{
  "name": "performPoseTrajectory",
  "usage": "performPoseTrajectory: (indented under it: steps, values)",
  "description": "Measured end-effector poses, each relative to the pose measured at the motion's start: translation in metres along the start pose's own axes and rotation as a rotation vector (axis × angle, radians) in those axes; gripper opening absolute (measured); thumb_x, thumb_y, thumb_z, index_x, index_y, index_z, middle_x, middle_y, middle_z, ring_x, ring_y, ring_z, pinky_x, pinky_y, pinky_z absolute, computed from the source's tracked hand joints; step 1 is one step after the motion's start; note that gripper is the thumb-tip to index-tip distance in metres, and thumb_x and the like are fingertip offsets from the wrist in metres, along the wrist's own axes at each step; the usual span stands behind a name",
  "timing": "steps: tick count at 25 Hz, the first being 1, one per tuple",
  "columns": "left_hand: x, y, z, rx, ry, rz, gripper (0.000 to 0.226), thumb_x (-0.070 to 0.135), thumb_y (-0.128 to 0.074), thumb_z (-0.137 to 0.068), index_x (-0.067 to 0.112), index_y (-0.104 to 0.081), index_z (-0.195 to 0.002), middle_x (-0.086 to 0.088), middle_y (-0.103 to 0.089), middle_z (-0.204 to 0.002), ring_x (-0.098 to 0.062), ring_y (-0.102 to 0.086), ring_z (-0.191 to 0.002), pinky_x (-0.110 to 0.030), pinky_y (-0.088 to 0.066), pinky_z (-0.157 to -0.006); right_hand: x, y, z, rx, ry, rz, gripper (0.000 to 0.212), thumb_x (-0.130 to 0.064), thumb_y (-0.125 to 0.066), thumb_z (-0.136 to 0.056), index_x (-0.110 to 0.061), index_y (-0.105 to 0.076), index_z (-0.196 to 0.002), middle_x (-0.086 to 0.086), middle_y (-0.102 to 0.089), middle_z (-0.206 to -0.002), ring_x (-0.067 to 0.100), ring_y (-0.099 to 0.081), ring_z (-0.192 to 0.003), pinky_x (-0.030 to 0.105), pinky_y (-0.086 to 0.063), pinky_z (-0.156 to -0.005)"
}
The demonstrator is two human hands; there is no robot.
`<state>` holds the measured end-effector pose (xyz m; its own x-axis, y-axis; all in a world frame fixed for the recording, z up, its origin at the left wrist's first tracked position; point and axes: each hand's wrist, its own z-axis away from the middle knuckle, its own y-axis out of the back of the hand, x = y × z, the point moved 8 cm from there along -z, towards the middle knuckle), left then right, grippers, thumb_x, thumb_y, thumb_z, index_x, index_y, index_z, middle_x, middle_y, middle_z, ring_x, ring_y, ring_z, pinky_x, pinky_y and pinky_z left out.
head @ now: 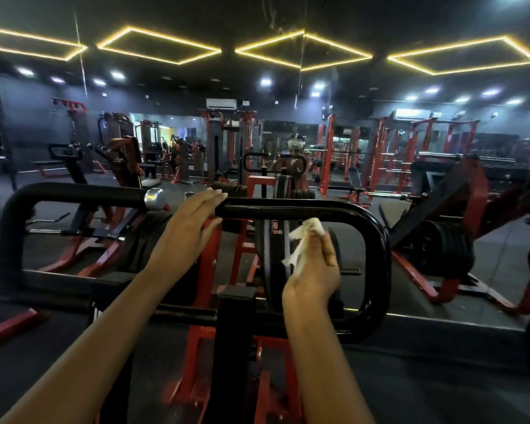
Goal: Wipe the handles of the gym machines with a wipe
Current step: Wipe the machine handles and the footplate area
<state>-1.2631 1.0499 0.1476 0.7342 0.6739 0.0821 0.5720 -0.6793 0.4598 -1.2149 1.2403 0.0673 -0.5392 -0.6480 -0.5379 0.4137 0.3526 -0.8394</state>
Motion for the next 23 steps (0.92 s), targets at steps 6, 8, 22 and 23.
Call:
performPoseTrajectory:
  steps: [6,8,22,23]
  values:
    - [-0.004,0.005,-0.002,0.033,-0.01,0.048,0.044,-0.006,-0.066,-0.078,0.002,-0.059,-0.121,-0.013,-0.061,-0.122,-0.015,-0.048,-0.118,-0.01,-0.026,-0.106,0.035,-0.03,0.024,-0.052,-0.094,0.035,0.012,-0.014,-0.072,-0.078,-0.017,-0.066,-0.087,-0.006,-0.066,-0.076,0.005,-0.063,-0.074,0.013,-0.048,-0.059]
    - [-0.005,0.007,-0.004,0.021,-0.014,0.078,0.043,-0.006,-0.066,-0.078,0.002,-0.06,-0.12,-0.013,-0.062,-0.122,-0.011,-0.046,-0.118,-0.003,-0.023,-0.105,0.055,-0.04,0.032,-0.07,-0.142,0.052,0.012,-0.015,-0.074,-0.075,-0.021,-0.064,-0.079,-0.006,-0.067,-0.076,0.006,-0.063,-0.076,0.012,-0.048,-0.06]
    - [0.013,0.004,-0.002,-0.029,-0.029,-0.068,0.047,0.01,-0.068,-0.081,0.008,-0.056,-0.126,-0.009,-0.058,-0.128,-0.024,-0.049,-0.124,-0.029,-0.025,-0.111,-0.082,-0.128,0.039,-0.796,0.792,1.087,0.022,-0.016,-0.067,-0.082,-0.024,-0.068,-0.102,-0.023,-0.063,-0.091,-0.025,-0.053,-0.066,-0.002,-0.043,-0.063]
    - [0.011,0.003,-0.003,-0.016,-0.001,-0.042,0.044,0.009,-0.068,-0.081,0.008,-0.057,-0.124,-0.01,-0.059,-0.125,-0.024,-0.052,-0.121,-0.03,-0.029,-0.11,-0.076,-0.146,0.033,-0.891,0.831,1.281,0.021,-0.017,-0.066,-0.083,-0.021,-0.068,-0.104,-0.018,-0.064,-0.092,-0.026,-0.05,-0.059,-0.002,-0.04,-0.056]
